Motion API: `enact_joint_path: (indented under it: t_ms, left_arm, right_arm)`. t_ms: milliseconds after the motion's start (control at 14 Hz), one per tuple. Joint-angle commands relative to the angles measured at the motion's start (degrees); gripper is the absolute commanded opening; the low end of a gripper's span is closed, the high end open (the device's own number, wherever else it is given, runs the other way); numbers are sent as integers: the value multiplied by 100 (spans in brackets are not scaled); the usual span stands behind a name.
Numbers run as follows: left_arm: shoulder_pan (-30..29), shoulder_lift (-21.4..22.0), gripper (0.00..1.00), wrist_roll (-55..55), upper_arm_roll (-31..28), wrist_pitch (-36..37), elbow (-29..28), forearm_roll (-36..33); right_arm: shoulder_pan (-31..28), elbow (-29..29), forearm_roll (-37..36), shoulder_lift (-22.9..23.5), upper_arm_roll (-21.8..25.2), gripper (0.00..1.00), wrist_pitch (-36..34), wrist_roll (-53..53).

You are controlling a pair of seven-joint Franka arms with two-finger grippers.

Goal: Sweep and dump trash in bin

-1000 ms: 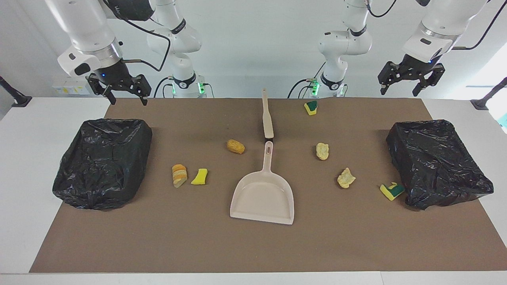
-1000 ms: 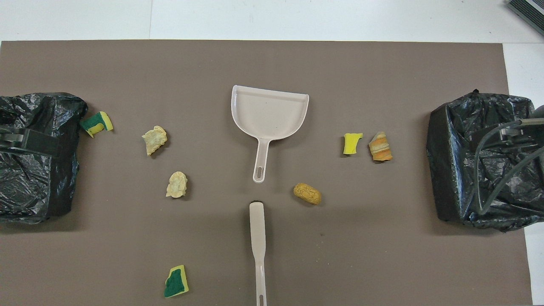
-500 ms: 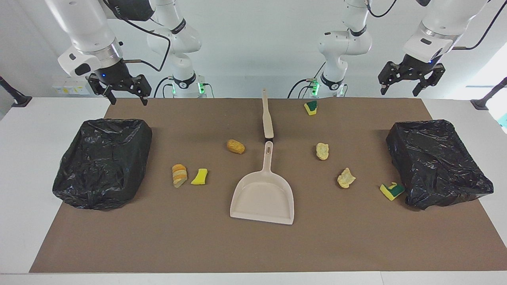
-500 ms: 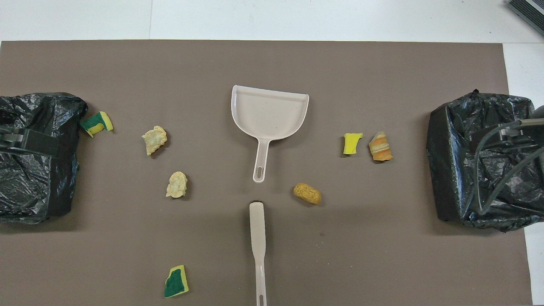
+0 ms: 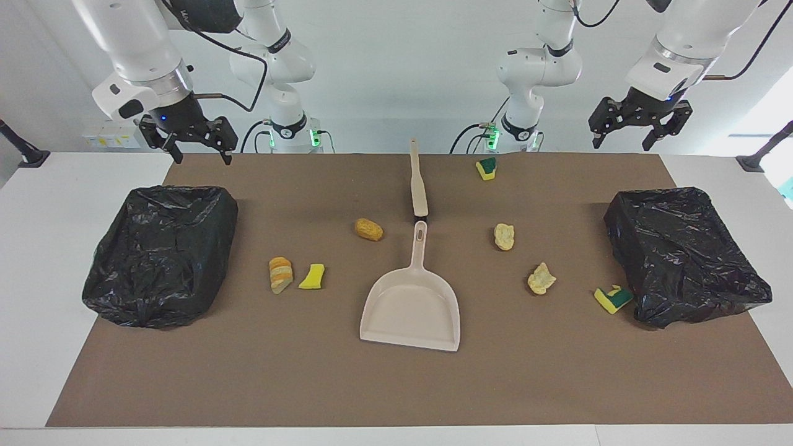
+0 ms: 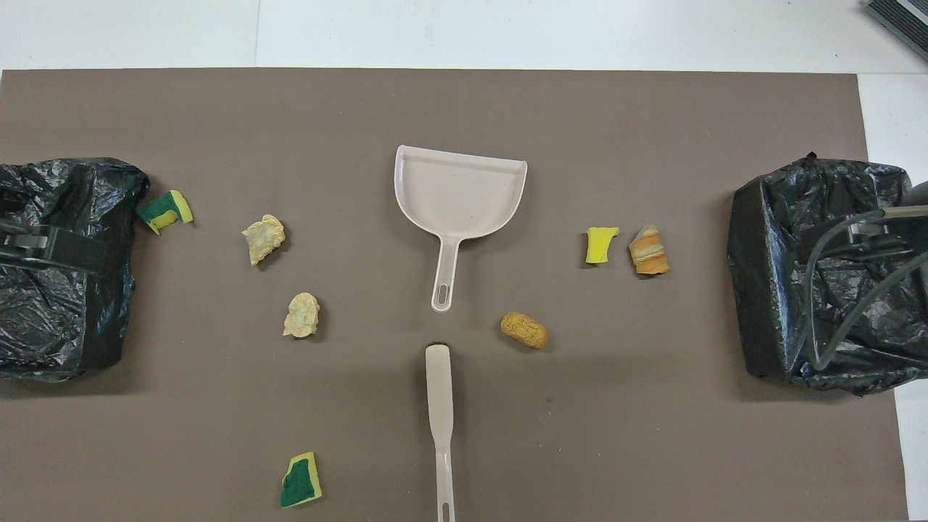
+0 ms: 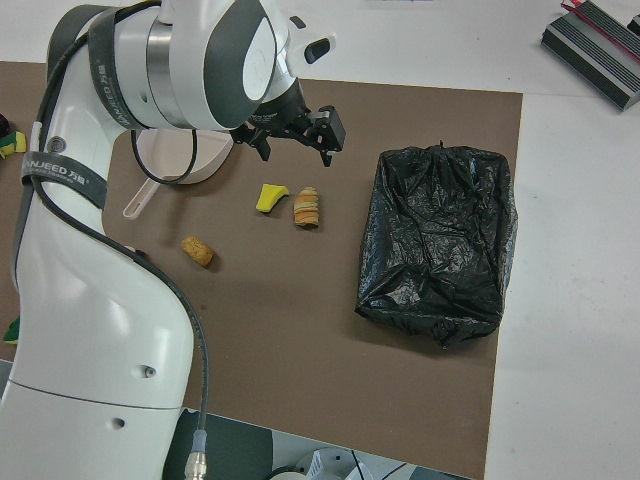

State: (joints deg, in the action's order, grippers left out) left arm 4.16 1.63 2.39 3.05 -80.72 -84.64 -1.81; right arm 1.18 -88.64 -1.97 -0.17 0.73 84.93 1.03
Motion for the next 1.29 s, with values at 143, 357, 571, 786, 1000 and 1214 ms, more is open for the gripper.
enact_joint_path:
  t_ms: [143,357,571,786,1000,1214]
  left_arm:
    - [59,627,100,-116,2,-84,-903,-12]
    - [558,899,100,-660,37,-234,-1396,58]
    - [1015,988,100,-863,37,-356,-1773,286]
    - [1621,1049,100,-1248,38,-812,-2344,401]
    - [2237,1251,100,-2057,46,-1357,-3065,506]
    - [2528,1339,100,-2147,46,-1989,-3706,734]
  right_arm:
    - [58,-532,188,-387,-46,100,119,-146]
    - [58,-514,241,-326,-82,100,129,-173]
    - [67,-497,259,-212,-248,100,94,-138]
    - [67,-497,372,-11,-503,100,190,72]
    - [207,-497,575,279,-583,100,523,310]
    - [470,-497,602,605,-583,100,945,652]
